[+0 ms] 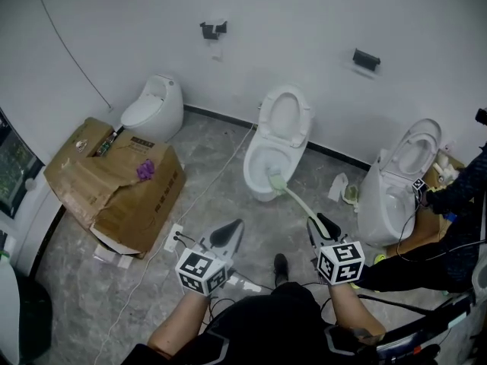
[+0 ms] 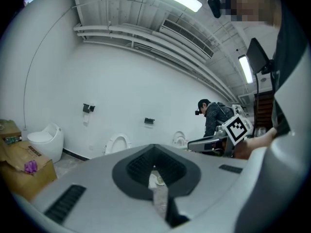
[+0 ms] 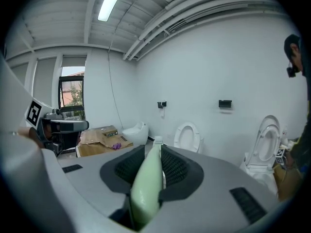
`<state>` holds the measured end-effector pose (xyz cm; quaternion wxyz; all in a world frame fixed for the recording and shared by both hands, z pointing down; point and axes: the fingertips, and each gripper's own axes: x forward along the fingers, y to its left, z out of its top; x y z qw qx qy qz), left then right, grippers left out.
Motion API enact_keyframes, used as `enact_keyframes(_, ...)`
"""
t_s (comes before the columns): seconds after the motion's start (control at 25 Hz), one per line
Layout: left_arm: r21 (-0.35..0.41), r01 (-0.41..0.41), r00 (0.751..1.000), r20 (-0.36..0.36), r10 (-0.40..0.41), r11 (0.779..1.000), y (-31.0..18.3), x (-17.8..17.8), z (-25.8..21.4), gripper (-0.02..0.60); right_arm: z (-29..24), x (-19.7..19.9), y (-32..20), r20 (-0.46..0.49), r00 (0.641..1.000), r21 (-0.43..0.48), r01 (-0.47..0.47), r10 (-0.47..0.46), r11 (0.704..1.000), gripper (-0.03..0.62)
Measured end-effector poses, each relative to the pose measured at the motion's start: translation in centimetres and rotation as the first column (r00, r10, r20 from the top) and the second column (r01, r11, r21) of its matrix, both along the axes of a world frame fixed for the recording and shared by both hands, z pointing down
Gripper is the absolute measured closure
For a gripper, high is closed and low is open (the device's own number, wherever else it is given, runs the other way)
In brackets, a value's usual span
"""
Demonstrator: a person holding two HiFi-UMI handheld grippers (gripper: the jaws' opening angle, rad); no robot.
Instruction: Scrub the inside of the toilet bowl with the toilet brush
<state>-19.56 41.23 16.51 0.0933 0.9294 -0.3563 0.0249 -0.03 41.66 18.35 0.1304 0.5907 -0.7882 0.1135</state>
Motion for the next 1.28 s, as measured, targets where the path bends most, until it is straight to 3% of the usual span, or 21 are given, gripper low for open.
enact_keyframes(0.52, 0.0, 0.048, 0.999, 0.022, -0.048, 0.999, -8.2, 1.6, -0.8, 0.572, -1.5, 0.7, -9.9, 0.024, 0.998, 0.038, 0.062, -0.063, 0.997, 0.482)
enact_keyframes(1.28, -0.031, 0.078, 0.996, 0.055, -0.076, 0.997, -18.7, 7.7, -1.0, 0.572, -0.1, 7.1, -20.0, 0.053, 0.996, -0.014, 0.07, -0.069, 0.997, 0.482)
